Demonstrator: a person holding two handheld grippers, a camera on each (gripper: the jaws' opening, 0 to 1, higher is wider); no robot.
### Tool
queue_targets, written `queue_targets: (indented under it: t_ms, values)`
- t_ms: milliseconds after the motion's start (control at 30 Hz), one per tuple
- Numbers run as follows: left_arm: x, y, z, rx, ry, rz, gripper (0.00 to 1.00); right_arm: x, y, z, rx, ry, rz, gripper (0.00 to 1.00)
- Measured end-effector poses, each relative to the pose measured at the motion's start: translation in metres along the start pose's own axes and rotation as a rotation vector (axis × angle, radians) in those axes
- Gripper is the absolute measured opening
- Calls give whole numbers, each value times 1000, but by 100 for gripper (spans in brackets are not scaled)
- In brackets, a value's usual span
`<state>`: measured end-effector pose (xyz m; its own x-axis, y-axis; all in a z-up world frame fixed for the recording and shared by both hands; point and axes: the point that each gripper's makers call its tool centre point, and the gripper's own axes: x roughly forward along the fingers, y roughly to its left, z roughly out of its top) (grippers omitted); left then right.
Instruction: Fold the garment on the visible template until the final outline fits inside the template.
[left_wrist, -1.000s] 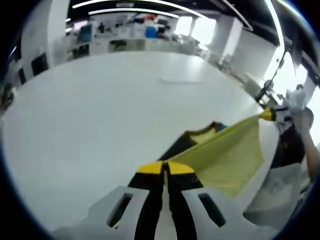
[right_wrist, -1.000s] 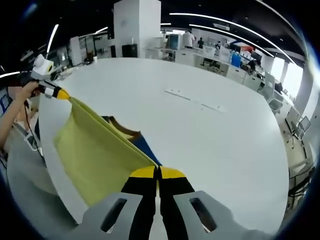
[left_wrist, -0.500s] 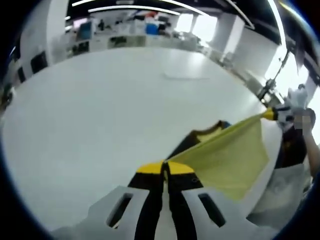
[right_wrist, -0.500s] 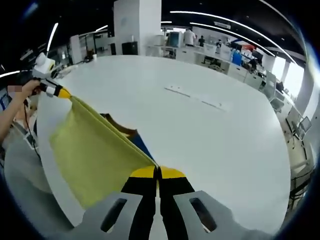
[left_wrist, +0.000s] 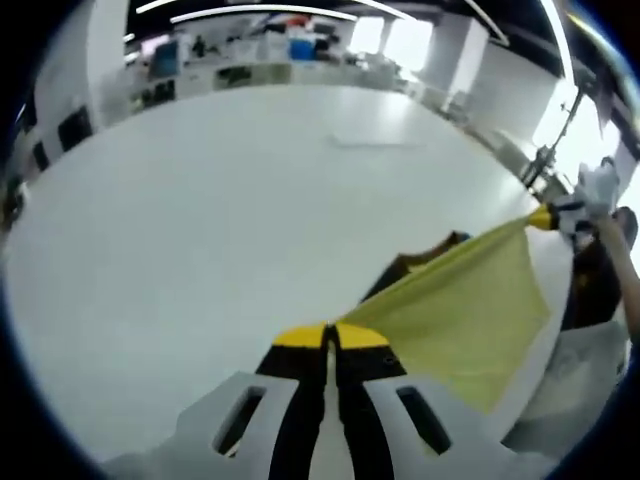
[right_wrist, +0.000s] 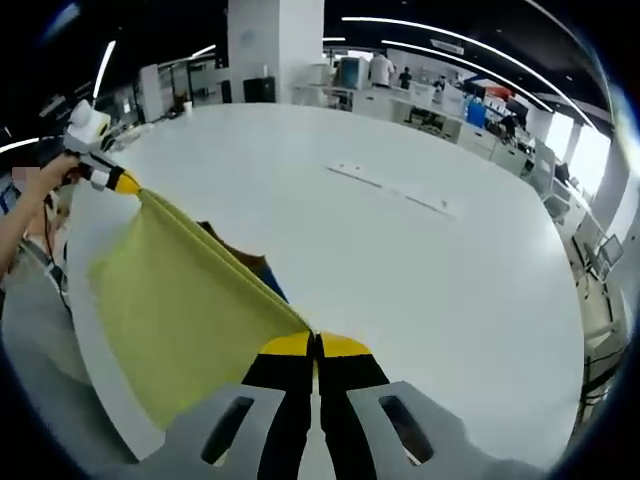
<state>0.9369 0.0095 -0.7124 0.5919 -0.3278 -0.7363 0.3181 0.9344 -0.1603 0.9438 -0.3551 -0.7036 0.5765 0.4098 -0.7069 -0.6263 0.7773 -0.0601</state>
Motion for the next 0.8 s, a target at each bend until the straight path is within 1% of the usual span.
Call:
queue_targets:
  t_ms: [167, 300, 400, 467, 800]
  values:
    - [6, -6, -3, 1, 7, 1, 0, 8, -2, -4, 7, 5, -4, 1]
    - [9, -5, -2, 7, 1, 0, 0, 12, -4, -5, 3, 11, -5, 1]
    - [15, -4, -4, 0, 10, 2, 0, 17, -7, -4, 8, 9, -6, 1]
    - [15, -6, -6, 6, 14, 8, 0, 20, -7, -4, 4, 12, -7, 1]
    - [25, -7, -6, 10, 25, 11, 0, 33, -11, -11, 14, 30, -3, 1]
